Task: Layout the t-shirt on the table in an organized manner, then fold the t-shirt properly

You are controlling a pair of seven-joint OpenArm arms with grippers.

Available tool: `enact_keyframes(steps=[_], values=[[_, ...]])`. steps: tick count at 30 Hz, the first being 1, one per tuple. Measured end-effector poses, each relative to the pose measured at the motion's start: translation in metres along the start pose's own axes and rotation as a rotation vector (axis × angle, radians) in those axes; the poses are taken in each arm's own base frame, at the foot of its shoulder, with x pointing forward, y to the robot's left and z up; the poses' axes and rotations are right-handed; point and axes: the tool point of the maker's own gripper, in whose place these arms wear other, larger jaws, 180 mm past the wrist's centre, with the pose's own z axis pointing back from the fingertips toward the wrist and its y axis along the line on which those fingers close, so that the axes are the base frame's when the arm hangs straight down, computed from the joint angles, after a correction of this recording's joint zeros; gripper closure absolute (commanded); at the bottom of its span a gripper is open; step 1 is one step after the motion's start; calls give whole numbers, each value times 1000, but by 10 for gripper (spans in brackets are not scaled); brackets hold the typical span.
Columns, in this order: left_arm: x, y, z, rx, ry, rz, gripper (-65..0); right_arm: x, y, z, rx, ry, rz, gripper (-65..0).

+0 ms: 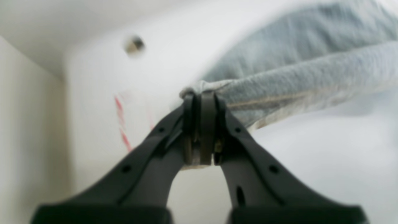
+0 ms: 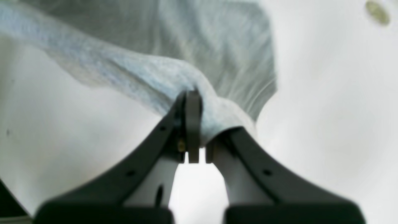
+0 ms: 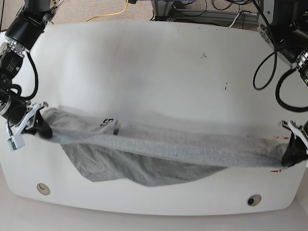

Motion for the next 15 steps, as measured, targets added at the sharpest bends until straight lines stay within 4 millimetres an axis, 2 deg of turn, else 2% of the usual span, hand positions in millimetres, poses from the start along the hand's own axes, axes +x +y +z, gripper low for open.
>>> enact_keyframes(steps=[7, 12, 15], values=[[99, 14, -7, 13, -167, -125, -4, 72, -30, -4, -44, -54, 66, 0], [137, 37, -14, 33, -198, -95, -4, 134, -36, 3, -56, -136, 130, 0], [151, 52, -17, 46, -190, -68, -4, 162, -39, 2, -67, -145, 161, 0]])
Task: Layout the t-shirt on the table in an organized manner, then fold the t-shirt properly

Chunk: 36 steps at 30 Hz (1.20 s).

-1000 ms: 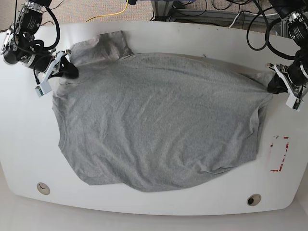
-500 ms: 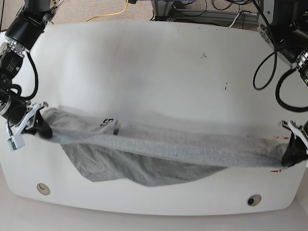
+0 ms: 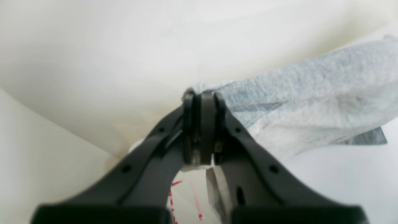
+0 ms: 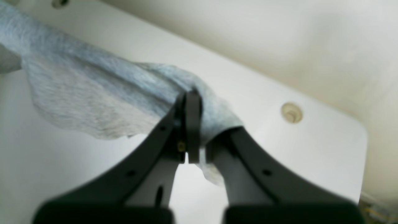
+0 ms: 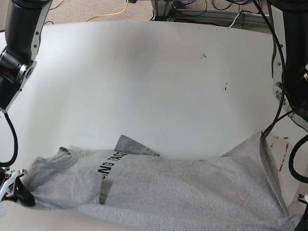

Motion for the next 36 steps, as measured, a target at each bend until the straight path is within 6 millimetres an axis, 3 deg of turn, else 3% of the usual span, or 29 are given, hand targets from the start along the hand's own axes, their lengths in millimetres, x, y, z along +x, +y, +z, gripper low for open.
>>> enact_keyframes(steps=[9, 16, 23, 29, 33, 36], values=[[86, 29, -1, -22, -148, 32, -4, 80, -22, 4, -46, -25, 71, 0], [121, 46, -1, -41, -219, 74, -4, 136, -22, 15, -90, -79, 169, 0], [152, 43, -9, -78, -247, 55, -4, 166, -22, 20, -100, -80, 206, -5], [161, 44, -11, -105, -274, 79, -4, 182, -33, 35, -125, -103, 184, -6], [145, 44, -23, -116, -221, 105, -4, 194, -37, 47, -139, -130, 184, -3], [139, 43, -29, -120, -197, 108, -4, 196, -34, 44, -141, -118, 210, 0]])
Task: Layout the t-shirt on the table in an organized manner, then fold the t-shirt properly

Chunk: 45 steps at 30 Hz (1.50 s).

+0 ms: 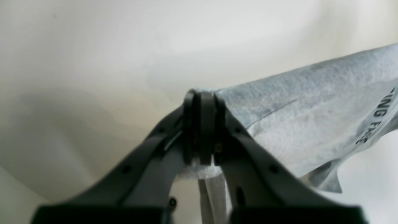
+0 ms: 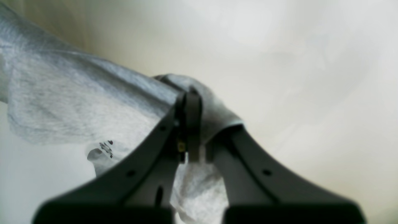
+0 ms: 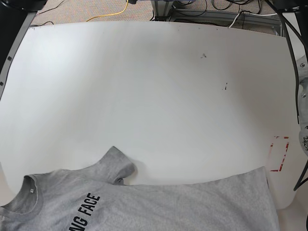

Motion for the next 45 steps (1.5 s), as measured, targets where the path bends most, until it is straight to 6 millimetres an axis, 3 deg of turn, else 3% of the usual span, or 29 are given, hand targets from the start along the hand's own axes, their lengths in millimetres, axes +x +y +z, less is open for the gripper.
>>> enact_keyframes(steps=[7, 13, 17, 29, 34, 38, 41, 45], values=[[9, -5, -7, -28, -39, 4, -4, -18, 9, -13, 18, 80, 20, 0], [-18, 1, -18, -39, 27, 65, -4, -21, 7, -12, 9, 99, 31, 0], [-25, 2, -20, -38, 43, 77, -4, -19, 9, -14, 12, 101, 39, 0], [-13, 1, -16, -41, 1, 66, -21, -22, 7, -13, 8, 109, 39, 0], [-2, -11, -6, -70, -2, 24, -96, -23, 7, -12, 6, 109, 39, 0], [0, -28, 2, -98, -40, -22, -104, -23, 7, -12, 7, 109, 38, 0], [-27, -43, 7, -127, -24, -40, -107, -22, 7, -12, 8, 106, 37, 0], [-107, -69, 3, -145, 160, -66, -108, -23, 2, -7, -2, 101, 27, 0]])
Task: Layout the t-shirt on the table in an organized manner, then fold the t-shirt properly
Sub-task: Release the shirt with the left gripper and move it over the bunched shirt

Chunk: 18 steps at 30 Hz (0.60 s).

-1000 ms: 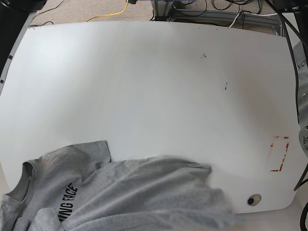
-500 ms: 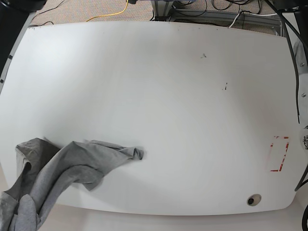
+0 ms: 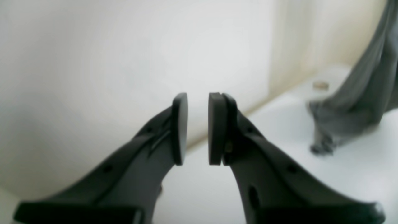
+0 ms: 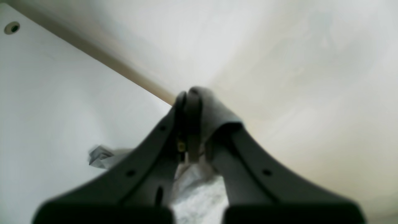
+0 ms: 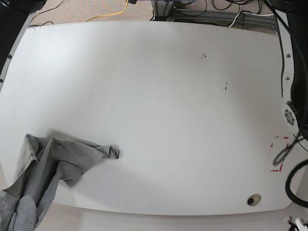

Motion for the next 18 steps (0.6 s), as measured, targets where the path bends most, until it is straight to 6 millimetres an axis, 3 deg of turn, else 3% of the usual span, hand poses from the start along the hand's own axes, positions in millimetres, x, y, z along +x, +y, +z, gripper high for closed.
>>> enact_keyframes(steps=[3, 7, 10, 14, 18], values=[[-32, -32, -15, -51, 58, -16, -108, 0, -4, 4, -6, -17, -20, 0], [-48, -76, -31, -126, 35, -23, -110, -5, -6, 6, -2, -47, -45, 0], [-69, -102, -43, -175, 49, 12, -139, -21, -3, 2, -2, -27, -54, 0], [-115, -119, -56, -175, 166, 64, -281, -49, 1, -2, -10, 40, -41, 0], [-148, -145, -66, -202, 232, 114, -396, -57, 11, -6, 4, 42, -36, 0]])
